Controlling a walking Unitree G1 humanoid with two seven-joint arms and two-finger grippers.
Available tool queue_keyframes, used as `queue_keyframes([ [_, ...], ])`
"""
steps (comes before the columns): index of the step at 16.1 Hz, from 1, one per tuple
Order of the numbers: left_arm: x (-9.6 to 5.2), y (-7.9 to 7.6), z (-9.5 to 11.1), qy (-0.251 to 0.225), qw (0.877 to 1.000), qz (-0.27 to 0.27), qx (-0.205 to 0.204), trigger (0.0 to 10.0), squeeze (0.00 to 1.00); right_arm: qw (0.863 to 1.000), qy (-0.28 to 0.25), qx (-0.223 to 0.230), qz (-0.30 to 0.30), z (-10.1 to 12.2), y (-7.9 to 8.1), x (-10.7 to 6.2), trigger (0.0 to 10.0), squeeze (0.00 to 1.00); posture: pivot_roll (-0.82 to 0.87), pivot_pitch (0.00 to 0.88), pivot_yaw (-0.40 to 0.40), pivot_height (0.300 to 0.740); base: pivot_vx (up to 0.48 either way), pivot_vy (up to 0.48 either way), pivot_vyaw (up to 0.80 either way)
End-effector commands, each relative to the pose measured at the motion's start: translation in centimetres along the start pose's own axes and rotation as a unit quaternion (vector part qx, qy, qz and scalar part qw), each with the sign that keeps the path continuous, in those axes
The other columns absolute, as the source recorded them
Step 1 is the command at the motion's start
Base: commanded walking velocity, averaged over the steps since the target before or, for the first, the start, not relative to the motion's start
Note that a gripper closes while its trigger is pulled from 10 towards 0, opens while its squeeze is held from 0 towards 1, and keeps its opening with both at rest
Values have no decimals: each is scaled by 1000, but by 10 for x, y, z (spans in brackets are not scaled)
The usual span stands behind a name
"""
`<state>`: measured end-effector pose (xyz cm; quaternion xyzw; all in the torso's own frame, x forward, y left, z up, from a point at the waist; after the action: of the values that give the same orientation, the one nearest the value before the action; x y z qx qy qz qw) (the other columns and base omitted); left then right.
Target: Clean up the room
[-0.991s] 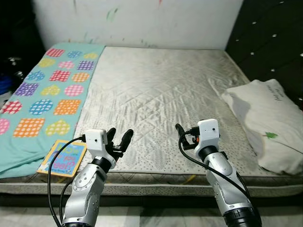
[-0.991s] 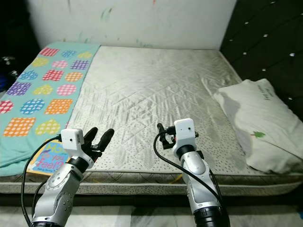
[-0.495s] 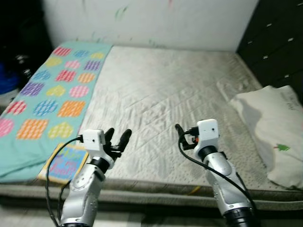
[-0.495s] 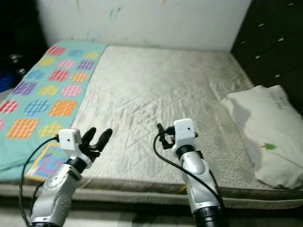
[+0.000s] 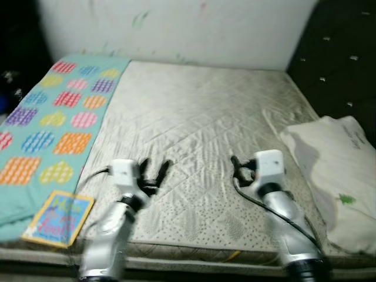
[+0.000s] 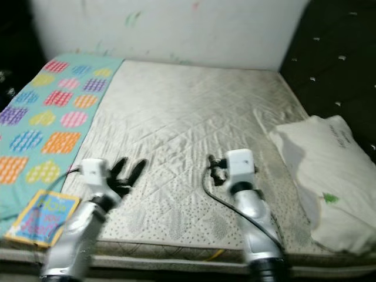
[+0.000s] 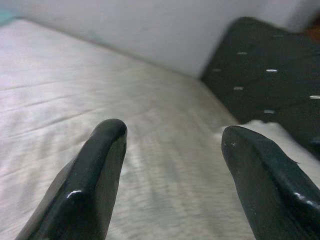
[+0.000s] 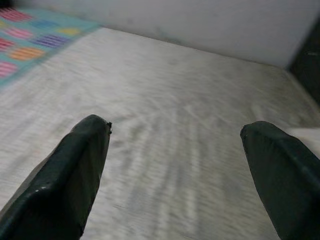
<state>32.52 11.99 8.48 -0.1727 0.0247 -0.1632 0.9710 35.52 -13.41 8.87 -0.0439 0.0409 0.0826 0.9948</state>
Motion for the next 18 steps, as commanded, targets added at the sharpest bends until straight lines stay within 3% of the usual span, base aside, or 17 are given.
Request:
queue_keyframes([
  [1, 0, 2, 1, 0, 1000, 8, 1, 10000, 0, 1000, -1, -5, -6, 0, -4, -1, 10000, 0, -56, 0, -25, 740, 0, 0, 0],
  [3, 0, 6, 4, -6, 1000, 13, 4, 10000, 0, 1000, 4, -2, -13, -1, -6, 0, 10000, 0, -56, 0, -25, 740, 0, 0, 0],
  [7, -6, 23, 17, -33, 997, 55, 29, 10000, 0, 1000, -6, 0, -24, 4, -15, -3, 10000, 0, -53, 0, -27, 740, 0, 293, -778],
  [10, -24, 35, 20, -38, 995, 82, 40, 10000, 0, 999, 3, 6, -44, -5, -32, -21, 10000, 0, -65, 0, -23, 740, 0, 360, -175],
  [13, -28, 37, 15, -31, 995, 86, 35, 10000, 0, 999, 11, 4, -41, -9, -34, -26, 10000, 0, -61, 0, -26, 740, 0, 406, 0],
  [18, -23, 34, 18, -35, 995, 84, 31, 10000, 0, 999, 10, 2, -38, -6, -34, -22, 10000, 0, -59, 0, -27, 740, 0, 449, 0],
])
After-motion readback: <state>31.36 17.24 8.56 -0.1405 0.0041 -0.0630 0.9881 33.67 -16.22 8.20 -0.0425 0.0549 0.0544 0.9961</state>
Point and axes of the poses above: a point about 5 cm out from each wrist's last joint towards the gripper, its own x axis pointing out of the wrist towards the gripper, its own z axis along the axis of the wrist's last joint, y = z × x, the point moved 5 cm from there along x, pointing out of the wrist towards the gripper
